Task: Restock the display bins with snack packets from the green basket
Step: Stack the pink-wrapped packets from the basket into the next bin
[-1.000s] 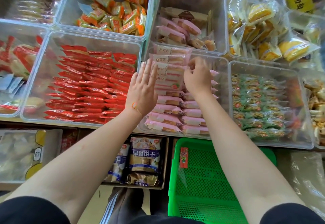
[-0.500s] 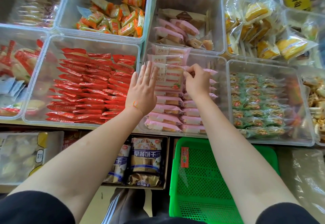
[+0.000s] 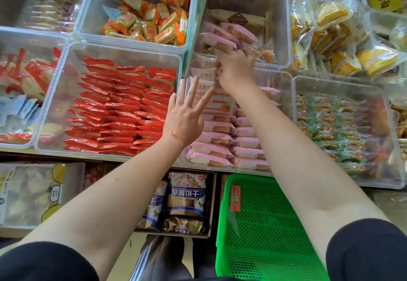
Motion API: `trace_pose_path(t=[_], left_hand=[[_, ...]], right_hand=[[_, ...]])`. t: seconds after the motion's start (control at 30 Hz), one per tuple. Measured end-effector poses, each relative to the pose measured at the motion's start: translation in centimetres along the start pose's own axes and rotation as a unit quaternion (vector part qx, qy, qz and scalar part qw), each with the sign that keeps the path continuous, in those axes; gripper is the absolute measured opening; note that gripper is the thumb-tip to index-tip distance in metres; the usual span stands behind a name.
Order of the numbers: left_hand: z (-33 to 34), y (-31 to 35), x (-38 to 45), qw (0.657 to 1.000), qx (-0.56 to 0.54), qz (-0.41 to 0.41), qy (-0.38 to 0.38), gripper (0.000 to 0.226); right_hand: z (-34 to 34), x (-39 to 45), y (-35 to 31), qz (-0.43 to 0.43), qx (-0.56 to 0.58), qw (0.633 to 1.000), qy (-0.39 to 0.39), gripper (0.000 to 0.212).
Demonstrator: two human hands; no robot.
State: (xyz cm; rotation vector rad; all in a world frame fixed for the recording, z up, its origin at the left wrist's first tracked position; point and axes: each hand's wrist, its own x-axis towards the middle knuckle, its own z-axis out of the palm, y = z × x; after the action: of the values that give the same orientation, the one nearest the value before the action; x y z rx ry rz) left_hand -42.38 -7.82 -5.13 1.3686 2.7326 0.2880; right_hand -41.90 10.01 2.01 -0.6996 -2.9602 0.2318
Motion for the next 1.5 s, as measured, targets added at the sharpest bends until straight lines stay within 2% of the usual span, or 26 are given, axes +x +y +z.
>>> trace_pose_path(t=[0.23,0.43,0.6,0.7,0.9,1.07,1.23,1.33,1.5], left_hand=[[-0.1,0.0,-0.1,1.0,0.006,0.007,-0.002,0.091],[-0.3,0.0,-0.1,1.0,0.005,0.004,-0.02,0.088],[-0.4,0.1,-0.1,1.0,0.004,0.005,-0.018,0.088],[-0.3,0.1,-0.1,1.0,0.007,0.006,-0.02,0.087],[-0.1,0.0,0.0,1.0,0.0,0.008,-0.007,0.087],[-0.2,-0.1,-0.3,0.996,-0.083,-0.009,0.039,0.078],[-0.1,-0.1,-0.2,0.984,-0.151,-0.021,0.092,0.071],[-0.1,-0.1,-0.3,0.98,-0.168,-0.045,0.091,0.057],[-0.2,0.0,-0.1,0.984,-0.156,-0.054,0.072,0.049]], right_hand=[[0.0,-0.7,1.7,0.018,0.015,0.999,-0.025,0.014],[-0.6,-1.0,1.9,0.042,0.043,0.997,0.049,0.022],[-0.4,-0.8,1.2,0.016,0.024,1.0,-0.003,0.024],[0.0,-0.8,0.7,0.018,0.01,1.0,-0.012,0.026],[-0.6,-0.4,0.7,-0.037,-0.072,0.997,-0.013,0.029],[-0.7,-0.5,0.6,-0.049,-0.124,0.991,0.007,0.034],[-0.2,-0.9,-0.4,-0.074,-0.138,0.987,-0.022,0.03],[-0.4,-0.8,-0.5,-0.061,-0.156,0.985,-0.038,0.029],[-0.7,-0.2,-0.6,-0.043,-0.172,0.982,-0.057,0.029]])
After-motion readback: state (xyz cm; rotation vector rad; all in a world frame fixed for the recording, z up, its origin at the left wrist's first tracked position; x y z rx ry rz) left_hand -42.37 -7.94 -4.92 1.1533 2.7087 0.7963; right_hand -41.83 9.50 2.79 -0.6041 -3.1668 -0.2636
